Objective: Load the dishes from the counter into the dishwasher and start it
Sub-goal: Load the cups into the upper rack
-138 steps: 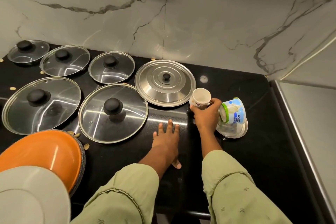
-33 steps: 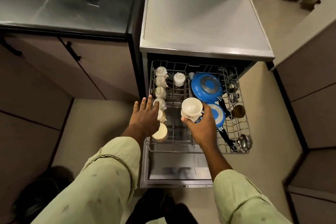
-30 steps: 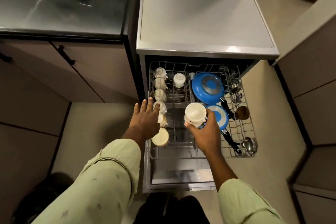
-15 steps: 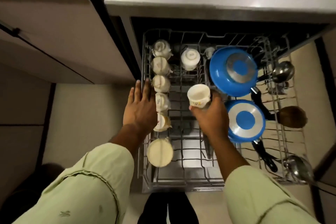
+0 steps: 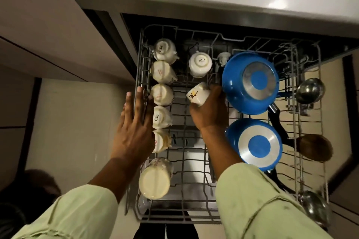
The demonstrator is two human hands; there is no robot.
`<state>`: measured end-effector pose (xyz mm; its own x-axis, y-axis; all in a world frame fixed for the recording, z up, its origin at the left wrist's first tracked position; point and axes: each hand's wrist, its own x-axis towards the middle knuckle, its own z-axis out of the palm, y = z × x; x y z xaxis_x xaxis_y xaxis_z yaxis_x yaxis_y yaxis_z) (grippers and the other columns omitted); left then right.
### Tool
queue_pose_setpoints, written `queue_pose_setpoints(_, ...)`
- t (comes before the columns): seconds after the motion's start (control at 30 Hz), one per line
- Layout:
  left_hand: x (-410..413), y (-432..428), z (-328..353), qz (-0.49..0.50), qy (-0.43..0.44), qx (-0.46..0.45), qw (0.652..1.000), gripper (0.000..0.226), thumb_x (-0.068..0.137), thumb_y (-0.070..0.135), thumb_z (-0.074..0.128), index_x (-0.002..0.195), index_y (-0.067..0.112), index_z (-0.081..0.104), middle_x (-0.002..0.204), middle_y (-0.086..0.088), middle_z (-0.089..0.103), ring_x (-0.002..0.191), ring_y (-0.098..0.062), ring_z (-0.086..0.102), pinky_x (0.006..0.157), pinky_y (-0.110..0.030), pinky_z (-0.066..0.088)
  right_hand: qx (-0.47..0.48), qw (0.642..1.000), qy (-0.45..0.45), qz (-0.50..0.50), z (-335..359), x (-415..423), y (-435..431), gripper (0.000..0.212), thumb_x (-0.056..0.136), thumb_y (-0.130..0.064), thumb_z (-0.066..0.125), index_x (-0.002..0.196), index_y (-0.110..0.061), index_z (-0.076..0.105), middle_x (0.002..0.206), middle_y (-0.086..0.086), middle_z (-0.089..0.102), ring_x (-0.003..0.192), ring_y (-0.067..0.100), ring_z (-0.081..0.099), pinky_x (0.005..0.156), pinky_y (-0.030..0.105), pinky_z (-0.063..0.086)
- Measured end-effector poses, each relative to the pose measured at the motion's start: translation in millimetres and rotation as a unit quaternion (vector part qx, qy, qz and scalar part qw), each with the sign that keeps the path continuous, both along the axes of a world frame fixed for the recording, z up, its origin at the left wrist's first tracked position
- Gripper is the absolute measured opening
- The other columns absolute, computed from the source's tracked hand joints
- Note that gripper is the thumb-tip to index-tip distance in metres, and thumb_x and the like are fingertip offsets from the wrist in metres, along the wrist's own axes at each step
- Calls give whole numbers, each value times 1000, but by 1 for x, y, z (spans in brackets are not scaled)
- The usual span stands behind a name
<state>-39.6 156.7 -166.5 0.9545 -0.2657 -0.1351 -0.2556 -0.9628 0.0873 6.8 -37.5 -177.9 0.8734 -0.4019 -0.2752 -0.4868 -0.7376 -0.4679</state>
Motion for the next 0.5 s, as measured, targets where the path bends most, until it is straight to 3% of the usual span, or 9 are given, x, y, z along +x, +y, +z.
queue_pose_setpoints(0.13, 0, 1, -3, -2, 16, -12, 1000, 96, 76, 9, 71, 155, -1, 17, 161, -29, 3, 149, -48, 6, 117, -54, 14, -21, 1000, -4, -5, -3, 11, 1, 64, 77, -31, 77, 128, -14, 43, 129, 18, 42, 108, 39, 55, 74, 33, 44)
queue_pose_setpoints(0.3, -1, 2, -2, 2, 23, -24, 999, 97, 75, 10, 70, 155, 0, 17, 162, -28, 3, 149, -47, 6, 117, -56, 18, -67, 998, -14, 6, -12, 22, 4, 67, 75, -34, 76, 130, -14, 44, 129, 16, 39, 112, 39, 50, 84, 41, 52)
queue_pose_setpoints(0.5, -1, 2, -2, -6, 23, -24, 999, 91, 79, 15, 60, 156, 0, 14, 162, -27, 1, 149, -47, 4, 118, -55, 15, -78, 997, -1, -11, -22, 33, 8, 77, 76, -41, 76, 139, -11, 42, 137, 19, 46, 122, 40, 47, 94, 47, 48)
